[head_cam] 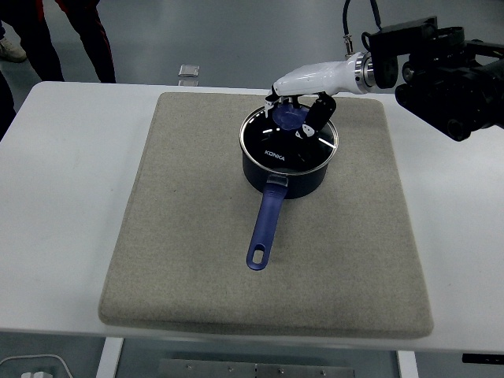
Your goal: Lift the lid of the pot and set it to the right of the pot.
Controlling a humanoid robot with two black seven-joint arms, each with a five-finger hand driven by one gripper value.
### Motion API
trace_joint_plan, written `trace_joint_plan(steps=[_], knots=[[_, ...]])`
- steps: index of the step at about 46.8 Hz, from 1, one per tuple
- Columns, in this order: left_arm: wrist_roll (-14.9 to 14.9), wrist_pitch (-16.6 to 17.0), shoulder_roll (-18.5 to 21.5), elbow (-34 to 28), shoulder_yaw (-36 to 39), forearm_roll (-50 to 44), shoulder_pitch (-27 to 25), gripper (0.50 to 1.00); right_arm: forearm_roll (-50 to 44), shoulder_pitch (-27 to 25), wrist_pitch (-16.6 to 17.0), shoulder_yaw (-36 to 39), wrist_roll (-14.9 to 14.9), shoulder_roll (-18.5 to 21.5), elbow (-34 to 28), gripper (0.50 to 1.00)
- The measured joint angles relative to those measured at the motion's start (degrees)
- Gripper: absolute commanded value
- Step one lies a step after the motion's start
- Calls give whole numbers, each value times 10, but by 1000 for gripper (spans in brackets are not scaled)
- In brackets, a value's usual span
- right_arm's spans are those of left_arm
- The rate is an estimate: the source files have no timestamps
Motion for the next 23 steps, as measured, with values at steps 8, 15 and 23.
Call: trace_joint_plan(steps=[8, 15, 23], knots=[[0, 0, 0, 0, 0, 0, 0, 1000, 0, 5, 3, 0, 0, -1, 0, 500], [0, 0, 0, 0, 0, 0, 0, 1000, 0, 12, 4, 0, 0, -1, -1, 500], [0, 0, 0, 0, 0, 0, 0, 1000, 0, 23, 5, -2, 0, -2, -4, 500]])
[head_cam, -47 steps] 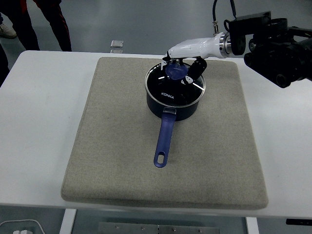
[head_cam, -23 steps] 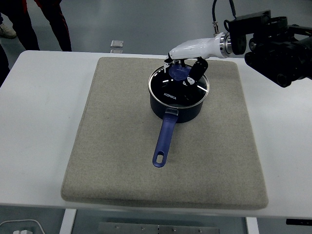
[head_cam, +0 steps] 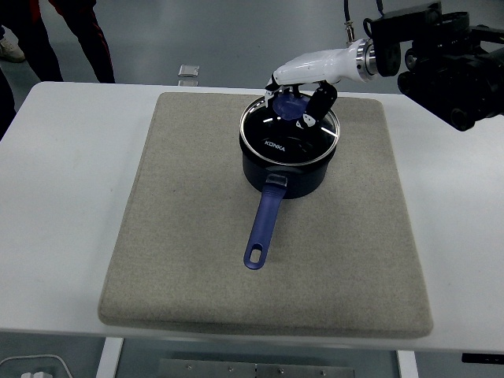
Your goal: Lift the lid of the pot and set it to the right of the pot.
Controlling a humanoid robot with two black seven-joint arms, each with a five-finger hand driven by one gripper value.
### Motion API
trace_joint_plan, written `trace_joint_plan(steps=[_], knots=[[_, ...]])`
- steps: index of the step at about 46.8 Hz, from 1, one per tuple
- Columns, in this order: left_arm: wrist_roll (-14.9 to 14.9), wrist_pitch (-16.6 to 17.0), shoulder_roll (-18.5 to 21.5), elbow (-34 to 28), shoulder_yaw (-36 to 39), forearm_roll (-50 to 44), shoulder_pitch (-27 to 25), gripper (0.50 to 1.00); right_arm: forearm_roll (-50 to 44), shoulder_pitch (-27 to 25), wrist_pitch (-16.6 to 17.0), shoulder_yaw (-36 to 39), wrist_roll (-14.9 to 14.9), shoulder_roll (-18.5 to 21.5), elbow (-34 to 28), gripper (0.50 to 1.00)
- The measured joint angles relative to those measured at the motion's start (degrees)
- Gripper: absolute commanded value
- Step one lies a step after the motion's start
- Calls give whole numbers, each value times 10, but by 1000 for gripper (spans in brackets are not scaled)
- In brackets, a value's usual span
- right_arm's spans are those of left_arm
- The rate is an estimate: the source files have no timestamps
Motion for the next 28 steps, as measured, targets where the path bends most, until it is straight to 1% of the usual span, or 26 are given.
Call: trace_joint_plan(steps=[5, 11, 18, 28], knots=[[0, 0, 0, 0, 0, 0, 0, 1000, -1, 1, 0, 0, 0, 0, -5, 500], [0, 0, 0, 0, 0, 0, 0, 1000, -1, 2, 1, -1, 0, 2, -28, 500], [0, 0, 0, 0, 0, 0, 0, 1000, -1, 2, 13, -1, 0, 2, -59, 500], [0, 0, 0, 0, 0, 0, 0, 1000, -1, 10, 19, -10, 0, 1, -88, 500]])
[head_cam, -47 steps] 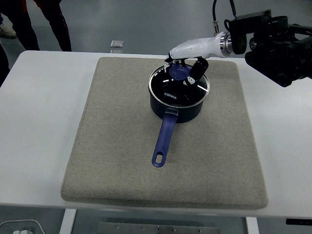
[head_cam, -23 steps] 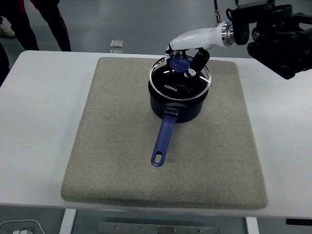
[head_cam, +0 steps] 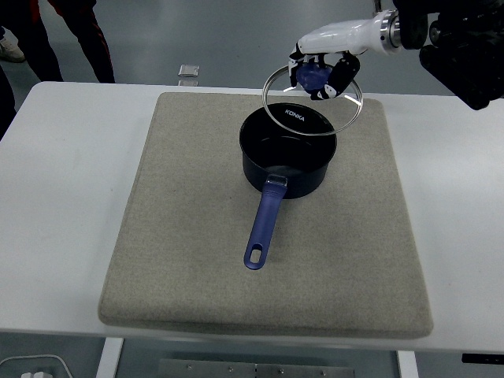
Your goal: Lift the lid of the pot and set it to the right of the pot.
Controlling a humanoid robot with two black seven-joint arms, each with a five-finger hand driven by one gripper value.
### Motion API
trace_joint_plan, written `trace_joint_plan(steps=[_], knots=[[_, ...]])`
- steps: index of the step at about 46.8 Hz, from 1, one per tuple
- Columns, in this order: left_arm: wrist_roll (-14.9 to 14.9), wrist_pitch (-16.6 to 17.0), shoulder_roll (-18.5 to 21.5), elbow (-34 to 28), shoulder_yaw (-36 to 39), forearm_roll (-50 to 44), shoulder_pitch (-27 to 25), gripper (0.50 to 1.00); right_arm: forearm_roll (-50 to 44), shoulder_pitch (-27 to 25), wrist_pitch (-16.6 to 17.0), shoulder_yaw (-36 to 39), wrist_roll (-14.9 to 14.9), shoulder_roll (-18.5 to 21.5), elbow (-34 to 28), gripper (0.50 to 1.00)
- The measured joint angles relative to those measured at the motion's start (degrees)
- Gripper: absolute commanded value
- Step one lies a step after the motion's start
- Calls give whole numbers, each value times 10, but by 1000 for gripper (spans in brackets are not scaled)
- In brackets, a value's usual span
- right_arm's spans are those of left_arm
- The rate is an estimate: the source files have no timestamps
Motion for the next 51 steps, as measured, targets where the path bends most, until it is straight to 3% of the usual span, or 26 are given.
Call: trace_joint_plan(steps=[27, 51], knots=[[0, 0, 0, 0, 0, 0, 0, 1000, 1, -6, 6, -62, 0, -9, -75, 500], [0, 0, 0, 0, 0, 0, 0, 1000, 2, -21, 8, -140, 0, -43, -78, 500]])
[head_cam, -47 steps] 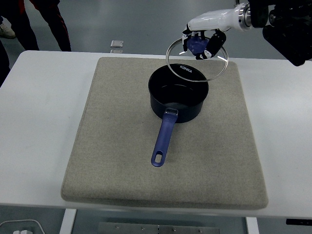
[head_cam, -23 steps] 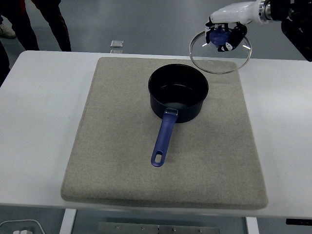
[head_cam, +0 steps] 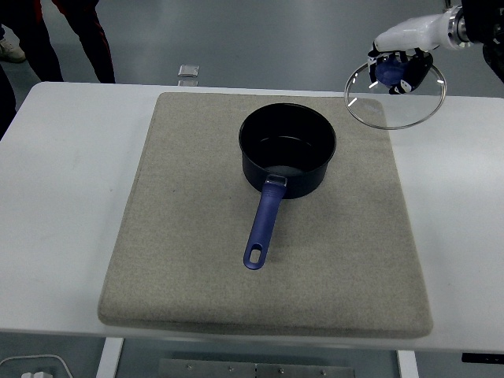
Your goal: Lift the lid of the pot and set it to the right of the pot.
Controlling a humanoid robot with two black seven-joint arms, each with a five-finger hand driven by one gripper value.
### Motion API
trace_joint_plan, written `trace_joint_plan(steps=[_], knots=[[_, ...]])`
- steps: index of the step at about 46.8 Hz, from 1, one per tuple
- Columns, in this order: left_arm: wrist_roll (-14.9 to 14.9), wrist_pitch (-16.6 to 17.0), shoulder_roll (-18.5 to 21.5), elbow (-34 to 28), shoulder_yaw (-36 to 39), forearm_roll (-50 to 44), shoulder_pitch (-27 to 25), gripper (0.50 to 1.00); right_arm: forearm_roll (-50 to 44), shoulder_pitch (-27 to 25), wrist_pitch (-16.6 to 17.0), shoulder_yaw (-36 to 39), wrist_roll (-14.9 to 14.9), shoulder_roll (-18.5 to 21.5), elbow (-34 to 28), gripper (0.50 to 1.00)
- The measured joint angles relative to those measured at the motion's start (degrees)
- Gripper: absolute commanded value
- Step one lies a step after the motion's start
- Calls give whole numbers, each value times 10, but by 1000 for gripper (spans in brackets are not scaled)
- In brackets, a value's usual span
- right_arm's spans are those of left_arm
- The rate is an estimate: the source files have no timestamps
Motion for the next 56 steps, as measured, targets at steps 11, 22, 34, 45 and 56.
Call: trace_joint_plan(steps=[11, 22, 34, 45, 56], knots=[[0, 0, 0, 0, 0, 0, 0, 1000, 5, -15, 2, -22, 0, -12, 2, 500], [0, 0, 0, 0, 0, 0, 0, 1000, 7, -33, 8, -23, 0, -20, 6, 500], [0, 0, 0, 0, 0, 0, 0, 1000, 9, -38, 23, -21, 0, -25, 15, 500], [0, 0, 0, 0, 0, 0, 0, 1000, 13, -39, 35, -17, 0, -34, 37, 500], [0, 0, 0, 0, 0, 0, 0, 1000, 45, -37, 36, -15, 0, -35, 51, 500]])
